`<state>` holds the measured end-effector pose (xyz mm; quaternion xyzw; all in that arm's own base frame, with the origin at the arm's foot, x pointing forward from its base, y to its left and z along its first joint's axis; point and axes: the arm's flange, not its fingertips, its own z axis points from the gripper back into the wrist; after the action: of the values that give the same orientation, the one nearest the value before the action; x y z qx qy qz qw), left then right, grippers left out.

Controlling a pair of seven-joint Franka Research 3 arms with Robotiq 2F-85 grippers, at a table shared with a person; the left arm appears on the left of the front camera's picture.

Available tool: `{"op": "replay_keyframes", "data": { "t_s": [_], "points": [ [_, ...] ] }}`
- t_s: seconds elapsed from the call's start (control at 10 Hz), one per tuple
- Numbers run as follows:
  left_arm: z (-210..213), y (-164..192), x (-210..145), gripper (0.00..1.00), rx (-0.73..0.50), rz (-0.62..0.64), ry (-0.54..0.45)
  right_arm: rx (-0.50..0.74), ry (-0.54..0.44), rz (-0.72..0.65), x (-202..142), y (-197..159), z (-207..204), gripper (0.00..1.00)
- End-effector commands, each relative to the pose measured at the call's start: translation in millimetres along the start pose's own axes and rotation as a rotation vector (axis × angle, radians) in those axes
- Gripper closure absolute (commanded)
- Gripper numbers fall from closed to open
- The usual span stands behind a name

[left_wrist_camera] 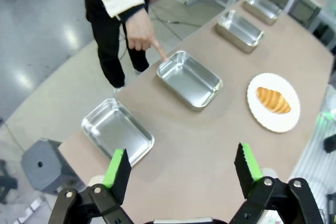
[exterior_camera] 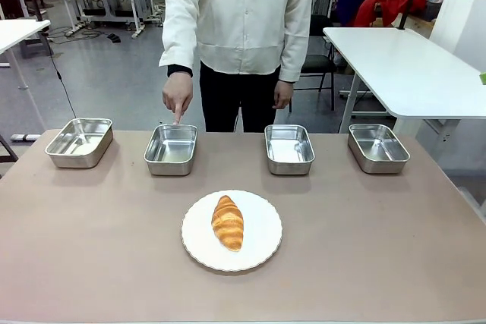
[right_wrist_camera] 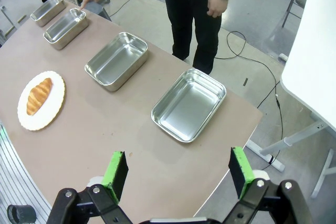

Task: Place the bread in the container.
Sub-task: Place the Butter Roll into the Airtight Container indicated by the human.

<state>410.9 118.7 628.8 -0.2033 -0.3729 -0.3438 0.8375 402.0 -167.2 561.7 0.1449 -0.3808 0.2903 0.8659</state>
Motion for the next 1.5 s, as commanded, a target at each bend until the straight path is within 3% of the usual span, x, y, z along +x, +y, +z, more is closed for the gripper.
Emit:
{"op": "replay_keyframes", "data": {
  "t_s": [0.0, 0.2, 0.4, 0.8, 1.0, 1.1, 1.2, 1.4],
  "points": [
    [-4, -47, 49, 0.0, 0.028, 0.104, 0.133, 0.008, -0.025, 0.003, 0, -1, -1, 0.0],
    [-41, -120, 84, 0.0, 0.091, 0.167, 0.312, 0.008, -0.025, 0.003, 0, -1, -1, 0.0],
    [-82, -189, 95, 0.0, 0.101, 0.21, 0.388, 0.008, -0.025, 0.003, 0, -1, -1, 0.0],
    [-191, -272, 75, 0.0, 0.205, 0.349, 0.321, 0.008, -0.025, 0.003, 0, -1, -1, 0.0],
    [-236, -285, 46, 0.0, 0.263, 0.342, 0.346, 0.008, -0.025, 0.003, 0, -1, -1, 0.0],
    [-231, -283, 37, 0.0, 0.197, 0.26, 0.422, 0.008, -0.025, 0.003, 0, -1, -1, 0.0],
    [-223, -288, 58, 0.0, 0.208, 0.339, 0.335, 0.008, -0.025, 0.003, 0, -1, -1, 0.0],
    [-223, -288, 58, 0.0, 0.208, 0.339, 0.335, 0.008, -0.025, 0.003, 0, -1, -1, 0.0]
  ]
}}
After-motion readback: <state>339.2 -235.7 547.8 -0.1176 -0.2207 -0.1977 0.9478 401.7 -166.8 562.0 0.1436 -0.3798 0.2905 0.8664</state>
